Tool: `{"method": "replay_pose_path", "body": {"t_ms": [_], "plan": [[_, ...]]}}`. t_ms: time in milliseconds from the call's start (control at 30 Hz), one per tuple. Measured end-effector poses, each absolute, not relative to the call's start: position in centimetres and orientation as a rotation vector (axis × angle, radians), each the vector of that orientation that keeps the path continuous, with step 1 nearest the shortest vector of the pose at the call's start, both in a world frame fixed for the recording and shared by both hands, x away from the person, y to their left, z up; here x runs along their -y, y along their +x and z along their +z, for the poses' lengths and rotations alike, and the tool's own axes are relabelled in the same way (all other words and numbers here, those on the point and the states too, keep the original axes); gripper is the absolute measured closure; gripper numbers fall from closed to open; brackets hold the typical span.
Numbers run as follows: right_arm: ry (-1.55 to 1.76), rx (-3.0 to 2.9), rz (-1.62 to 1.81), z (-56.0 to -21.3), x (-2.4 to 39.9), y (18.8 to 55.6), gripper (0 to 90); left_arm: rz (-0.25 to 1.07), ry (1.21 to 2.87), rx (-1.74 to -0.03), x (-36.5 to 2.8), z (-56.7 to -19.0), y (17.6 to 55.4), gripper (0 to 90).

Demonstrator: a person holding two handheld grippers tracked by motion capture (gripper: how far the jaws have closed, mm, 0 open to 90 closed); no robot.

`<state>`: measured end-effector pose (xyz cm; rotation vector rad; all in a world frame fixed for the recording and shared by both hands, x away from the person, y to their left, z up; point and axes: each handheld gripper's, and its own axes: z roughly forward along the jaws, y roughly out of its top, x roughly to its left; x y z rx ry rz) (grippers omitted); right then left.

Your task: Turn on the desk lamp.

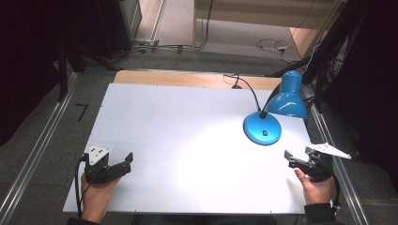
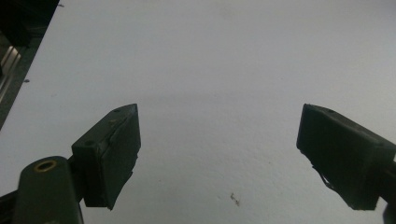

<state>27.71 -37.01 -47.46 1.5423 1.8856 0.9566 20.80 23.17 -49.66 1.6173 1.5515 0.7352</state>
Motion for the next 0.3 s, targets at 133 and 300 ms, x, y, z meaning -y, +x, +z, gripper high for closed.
{"method": "replay_pose_path", "body": {"t_ms": [133,300], "plan": [[1.546,-1.886,0.943,-47.63,37.48,27.29,12.9,0.737,1.618,-1.552,-23.17,-49.65,20.80,14.1],[1.553,-1.881,0.929,-48.04,38.02,27.05,12.8,0.736,1.619,-1.551,-23.12,-49.62,20.84,14.1]]}}
